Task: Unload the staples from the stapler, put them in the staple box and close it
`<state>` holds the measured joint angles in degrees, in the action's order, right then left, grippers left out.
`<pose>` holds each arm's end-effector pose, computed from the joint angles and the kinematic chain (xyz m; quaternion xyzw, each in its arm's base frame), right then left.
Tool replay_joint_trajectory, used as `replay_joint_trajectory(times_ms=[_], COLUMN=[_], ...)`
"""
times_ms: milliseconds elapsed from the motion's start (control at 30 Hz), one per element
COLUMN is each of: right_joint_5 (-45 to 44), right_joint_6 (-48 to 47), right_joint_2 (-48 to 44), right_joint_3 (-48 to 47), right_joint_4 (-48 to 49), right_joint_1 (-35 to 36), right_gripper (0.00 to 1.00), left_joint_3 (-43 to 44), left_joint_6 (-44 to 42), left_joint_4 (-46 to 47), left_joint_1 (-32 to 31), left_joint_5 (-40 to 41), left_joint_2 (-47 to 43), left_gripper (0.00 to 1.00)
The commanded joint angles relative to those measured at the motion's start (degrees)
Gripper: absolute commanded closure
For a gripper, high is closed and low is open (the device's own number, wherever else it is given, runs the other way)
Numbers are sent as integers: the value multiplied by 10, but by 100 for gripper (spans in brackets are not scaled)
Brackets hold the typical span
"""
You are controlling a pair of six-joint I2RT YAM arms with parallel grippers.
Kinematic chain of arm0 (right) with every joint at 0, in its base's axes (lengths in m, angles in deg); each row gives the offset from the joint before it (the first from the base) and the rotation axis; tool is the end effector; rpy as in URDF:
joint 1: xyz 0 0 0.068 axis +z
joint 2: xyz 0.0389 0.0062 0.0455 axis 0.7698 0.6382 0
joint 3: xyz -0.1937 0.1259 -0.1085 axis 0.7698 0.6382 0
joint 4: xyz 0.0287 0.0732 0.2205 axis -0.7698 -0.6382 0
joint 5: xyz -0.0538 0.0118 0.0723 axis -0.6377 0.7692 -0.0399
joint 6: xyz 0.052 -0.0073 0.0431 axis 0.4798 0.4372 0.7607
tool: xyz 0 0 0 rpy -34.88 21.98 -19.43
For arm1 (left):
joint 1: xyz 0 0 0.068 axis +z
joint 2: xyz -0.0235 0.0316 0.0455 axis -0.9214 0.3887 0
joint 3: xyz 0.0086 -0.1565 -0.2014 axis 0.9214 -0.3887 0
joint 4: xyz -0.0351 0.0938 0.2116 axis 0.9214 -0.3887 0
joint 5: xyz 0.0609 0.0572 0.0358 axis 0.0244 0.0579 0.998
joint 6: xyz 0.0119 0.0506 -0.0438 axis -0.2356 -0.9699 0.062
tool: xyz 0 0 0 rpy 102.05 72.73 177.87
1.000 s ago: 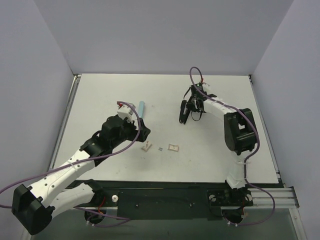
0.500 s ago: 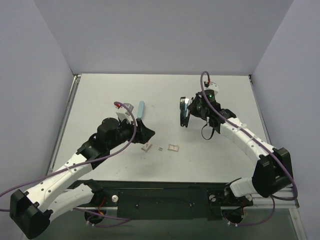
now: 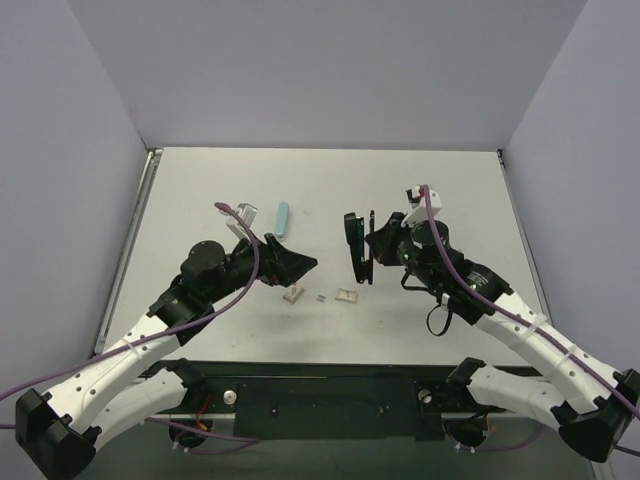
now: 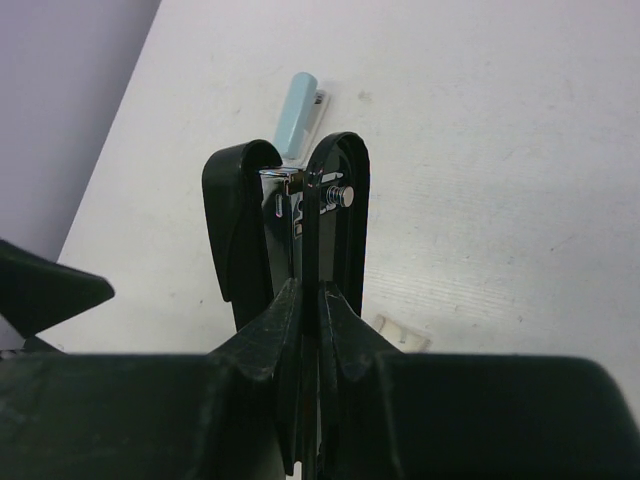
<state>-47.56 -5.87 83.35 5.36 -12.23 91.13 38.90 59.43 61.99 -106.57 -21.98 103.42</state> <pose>0.1808 0.1471 0.3437 -0.0118 0.7580 0.3521 0.5490 0.1511 -0.1399 0.3090 0.0508 0.7413 -0.5003 0.4446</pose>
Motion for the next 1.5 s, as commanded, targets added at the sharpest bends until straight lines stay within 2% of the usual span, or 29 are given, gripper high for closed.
replay_joint_trajectory(times_ms=[0,433,900,1100,1233,1467], right_joint_5=[-58,-86,-121,-142,-169,-191], right_joint_6=[-8,-5,-16,-18,-17,-13], right_joint_2=[-55,-86,-48,-44,-51,-48], right_joint_3=[-3,-4,-24,-28,-22,-23], right_joint_4=[13,35,84,92,106,122], right_joint_1=[58,161,252,269,278,291], right_gripper=[100,100,100,100,100,100], left_joint_3=[-1,-16,-26,-26,-23,-23], left_joint_6=[47,121,126,123,122,120], left_joint_4=[74,163,193,198,198,205], left_joint_1=[-6,-15,-30,-33,-35,-38], left_joint_5=[-24,-36,-25,-26,-30,-31], left_joint_2=[-10,-1,9,6,3,1], left_gripper=[11,11,12,18,27,32])
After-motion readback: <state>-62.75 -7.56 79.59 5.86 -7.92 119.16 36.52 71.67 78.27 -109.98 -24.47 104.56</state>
